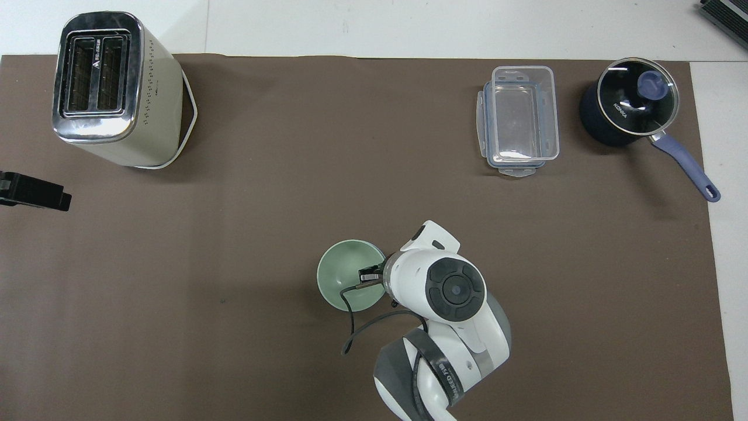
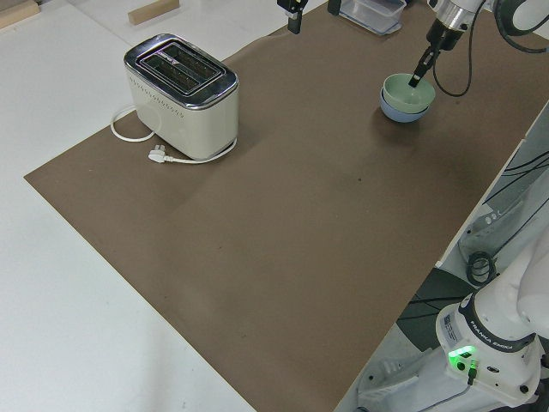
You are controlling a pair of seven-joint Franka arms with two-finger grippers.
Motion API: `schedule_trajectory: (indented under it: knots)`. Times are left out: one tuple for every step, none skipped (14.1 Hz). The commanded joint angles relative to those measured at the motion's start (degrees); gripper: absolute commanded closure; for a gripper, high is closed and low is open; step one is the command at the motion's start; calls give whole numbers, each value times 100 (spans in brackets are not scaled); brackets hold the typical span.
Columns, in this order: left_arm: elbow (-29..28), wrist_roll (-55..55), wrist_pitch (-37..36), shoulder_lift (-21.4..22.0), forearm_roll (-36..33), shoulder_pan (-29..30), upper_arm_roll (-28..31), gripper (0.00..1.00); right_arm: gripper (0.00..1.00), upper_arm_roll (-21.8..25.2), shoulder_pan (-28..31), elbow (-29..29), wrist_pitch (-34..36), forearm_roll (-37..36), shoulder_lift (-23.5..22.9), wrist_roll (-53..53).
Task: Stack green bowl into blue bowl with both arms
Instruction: 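Lower the green bowl into the blue bowl with the right gripper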
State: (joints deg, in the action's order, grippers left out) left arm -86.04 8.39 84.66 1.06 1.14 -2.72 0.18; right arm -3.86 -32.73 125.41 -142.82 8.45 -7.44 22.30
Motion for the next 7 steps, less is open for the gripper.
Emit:
schedule_trajectory:
  knots:
    - [-203, 67, 59, 167, 53, 70, -44, 0, 99, 17, -31, 88, -158, 157, 32, 64]
    - [-203, 58, 59, 167, 70, 70, -44, 0, 95, 17, -31, 88, -158, 157, 32, 73]
    - [-194, 58, 59, 167, 79, 70, -44, 0, 89, 17, -31, 71, -158, 157, 32, 73]
    - [-194, 58, 59, 167, 79, 70, -44, 0, 81, 17, -40, 53, -158, 157, 24, 117]
    - [-185, 58, 59, 167, 79, 70, -44, 0, 64, 17, -40, 18, -158, 157, 24, 143]
    - [-185, 49, 59, 158, 79, 70, -44, 0, 41, 17, -40, -8, -158, 157, 24, 126]
    - [-185, 58, 50, 158, 79, 70, -44, 0, 16, 17, -32, -121, -71, 157, 50, 117]
